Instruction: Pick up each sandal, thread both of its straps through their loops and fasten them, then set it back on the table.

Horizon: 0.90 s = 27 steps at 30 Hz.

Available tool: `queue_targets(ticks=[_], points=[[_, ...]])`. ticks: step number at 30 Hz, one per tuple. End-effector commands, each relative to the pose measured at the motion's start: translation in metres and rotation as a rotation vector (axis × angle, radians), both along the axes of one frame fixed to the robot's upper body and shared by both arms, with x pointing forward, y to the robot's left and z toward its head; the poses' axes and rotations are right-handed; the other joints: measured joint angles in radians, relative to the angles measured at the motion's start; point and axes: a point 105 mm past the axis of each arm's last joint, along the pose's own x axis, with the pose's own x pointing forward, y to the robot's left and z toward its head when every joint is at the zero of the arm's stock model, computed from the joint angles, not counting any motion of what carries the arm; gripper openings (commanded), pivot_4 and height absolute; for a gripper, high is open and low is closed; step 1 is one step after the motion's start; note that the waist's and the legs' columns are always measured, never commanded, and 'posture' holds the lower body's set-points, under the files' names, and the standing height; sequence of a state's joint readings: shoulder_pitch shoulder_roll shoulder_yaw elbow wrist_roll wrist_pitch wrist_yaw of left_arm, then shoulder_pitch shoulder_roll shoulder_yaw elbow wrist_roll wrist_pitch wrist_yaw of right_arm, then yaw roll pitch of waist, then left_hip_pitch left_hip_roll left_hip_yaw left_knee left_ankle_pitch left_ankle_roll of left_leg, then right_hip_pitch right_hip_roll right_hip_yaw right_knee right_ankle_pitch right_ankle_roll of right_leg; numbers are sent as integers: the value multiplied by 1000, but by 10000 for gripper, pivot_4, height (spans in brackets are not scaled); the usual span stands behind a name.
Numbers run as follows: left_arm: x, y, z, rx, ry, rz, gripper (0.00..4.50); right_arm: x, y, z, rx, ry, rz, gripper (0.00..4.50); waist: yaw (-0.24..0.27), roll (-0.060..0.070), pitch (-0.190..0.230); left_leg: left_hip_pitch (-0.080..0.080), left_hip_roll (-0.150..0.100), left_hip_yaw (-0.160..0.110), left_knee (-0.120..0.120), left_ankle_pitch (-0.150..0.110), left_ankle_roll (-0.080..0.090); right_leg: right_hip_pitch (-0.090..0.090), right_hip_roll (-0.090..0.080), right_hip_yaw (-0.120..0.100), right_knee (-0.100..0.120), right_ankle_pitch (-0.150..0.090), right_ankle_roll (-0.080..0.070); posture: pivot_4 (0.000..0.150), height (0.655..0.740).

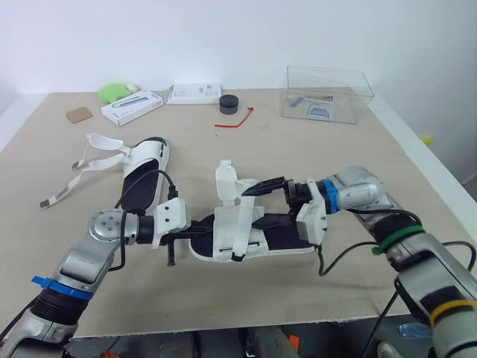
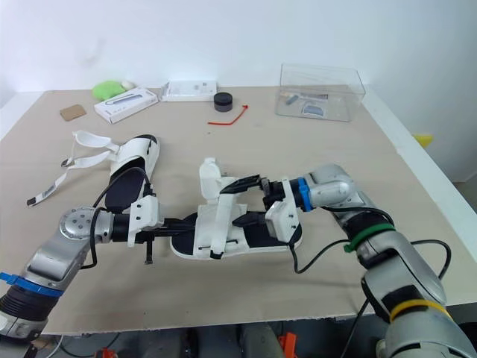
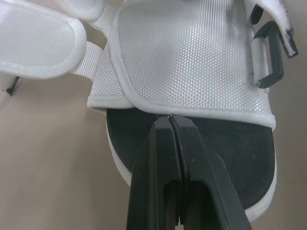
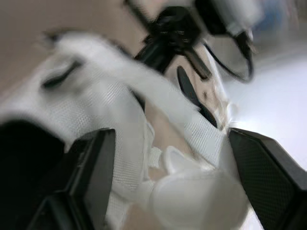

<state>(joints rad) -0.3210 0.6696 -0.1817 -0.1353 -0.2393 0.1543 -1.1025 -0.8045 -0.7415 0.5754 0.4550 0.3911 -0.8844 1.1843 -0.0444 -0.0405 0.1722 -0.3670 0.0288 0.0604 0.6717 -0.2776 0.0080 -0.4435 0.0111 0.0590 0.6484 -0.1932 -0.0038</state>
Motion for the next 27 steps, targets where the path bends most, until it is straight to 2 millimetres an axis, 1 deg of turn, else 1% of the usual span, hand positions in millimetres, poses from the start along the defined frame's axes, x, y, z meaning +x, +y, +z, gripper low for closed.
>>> queue_targets(ticks=[1,3,5,7,8,9,11,13,14,15,16,17,19,21,25,27], points=[[-1,1,6,-12,-21,-7,0,-16,-7,26,39,242,-13,38093,0,0,0,0,0,0,0,0,0,0,0,0,0,0,0,1500,7400],[0,1,6,-11,-21,-6,0,-25,-11,24,19,379,-48,38093,2,0,0,-1,0,-1,1,0,0,0,0,-1,0,0,0,1500,7400],[0,1,6,-10,-20,-7,0,-31,-14,28,45,584,-116,38093,2,0,0,-1,0,-2,1,0,0,0,0,-2,0,-1,1,1500,7400],[0,2,6,-9,-19,-5,0,-34,-14,33,74,860,-216,38093,0,0,0,-1,0,-2,1,0,0,0,0,-2,0,-1,2,1500,7400],[0,2,7,-12,-18,-4,0,-40,-12,34,84,983,-235,38093,0,0,0,-1,0,-2,1,0,0,-1,0,-2,0,-2,4,1500,7400],[1,2,7,-15,-15,-3,0,-46,-10,29,49,1103,-269,38093,0,0,0,-1,0,-2,1,0,0,-1,0,-2,0,-2,4,1500,7400],[1,2,8,-18,-13,-5,0,-57,-5,19,-1,1247,-321,38093,1,0,0,-2,1,-4,1,0,0,-1,0,-4,0,-2,3,1500,7400],[1,1,8,-20,-12,-8,0,-58,-2,12,-15,1359,-401,38093,0,0,0,-2,1,-5,1,0,0,0,1,-5,0,-4,6,1500,7400],[1,1,8,-20,-11,-10,0,-55,1,11,20,1402,-423,38093,0,0,0,-2,1,-5,1,0,0,0,1,-5,0,-4,6,1500,7400],[1,0,9,-22,-9,-11,0,-58,2,9,15,1508,-435,38093,0,-1,0,-2,1,-6,1,0,0,0,1,-5,0,-4,6,1500,7400],[1,0,9,-22,-7,-12,0,-61,4,9,17,1557,-426,38093,1,-1,0,-2,1,-6,1,0,0,0,1,-6,0,-4,6,1500,7400],[0,1,9,-21,-5,-14,0,-65,4,6,-21,1591,-432,38093,1,-1,0,-3,1,-6,1,0,0,0,1,-6,0,-4,6,1500,7400],[0,2,9,-20,1,-16,0,-74,5,3,-88,1580,-436,38093,2,0,0,-4,0,-7,1,0,0,-1,1,-6,-1,-5,7,1500,7400],[0,3,8,-15,2,-16,0,-78,8,1,-106,1605,-437,38093,1,-1,0,-5,0,-7,1,0,0,-1,0,-7,-2,-5,8,1500,7400],[0,4,8,-11,7,-17,0,-82,12,-5,-141,1638,-451,38093,1,-1,-1,-6,0,-8,1,-1,1,-1,1,-7,-2,-6,9,1500,7400],[0,4,7,-9,9,-18,0,-79,13,-8,-136,1624,-475,38093,1,-1,-1,-6,0,-8,1,-1,2,-1,1,-7,-2,-6,9,1500,7400]])
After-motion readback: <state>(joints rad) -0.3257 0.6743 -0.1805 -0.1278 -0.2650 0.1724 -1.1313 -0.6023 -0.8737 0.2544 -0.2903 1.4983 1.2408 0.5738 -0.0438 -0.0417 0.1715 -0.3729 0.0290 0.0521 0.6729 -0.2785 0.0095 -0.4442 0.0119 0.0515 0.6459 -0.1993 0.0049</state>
